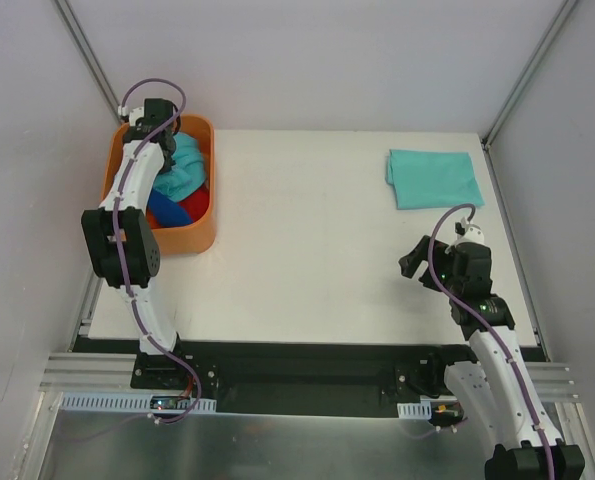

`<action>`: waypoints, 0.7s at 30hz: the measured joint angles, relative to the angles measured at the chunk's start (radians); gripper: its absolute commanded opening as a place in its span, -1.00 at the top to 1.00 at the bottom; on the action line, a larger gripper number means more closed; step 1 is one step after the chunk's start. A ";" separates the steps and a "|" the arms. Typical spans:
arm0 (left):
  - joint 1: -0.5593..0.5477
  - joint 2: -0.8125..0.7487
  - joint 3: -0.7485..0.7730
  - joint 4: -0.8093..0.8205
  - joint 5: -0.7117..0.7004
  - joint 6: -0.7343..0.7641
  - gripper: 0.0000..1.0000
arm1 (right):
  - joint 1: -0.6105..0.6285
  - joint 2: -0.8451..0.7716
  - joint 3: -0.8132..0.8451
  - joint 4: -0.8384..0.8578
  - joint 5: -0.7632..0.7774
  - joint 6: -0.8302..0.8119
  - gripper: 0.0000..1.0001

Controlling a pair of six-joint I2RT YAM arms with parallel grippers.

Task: Fold and stack the t-shirts
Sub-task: Grab crumpled tshirt from bin with the left arm

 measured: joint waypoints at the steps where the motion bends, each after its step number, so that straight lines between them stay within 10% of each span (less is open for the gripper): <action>1: 0.000 0.000 0.008 -0.002 0.000 0.002 1.00 | 0.000 0.000 0.000 -0.001 0.001 0.000 -0.93; 21: -0.183 -0.320 0.188 -0.026 0.127 0.010 1.00 | 0.004 -0.014 0.000 -0.004 0.000 0.000 -0.93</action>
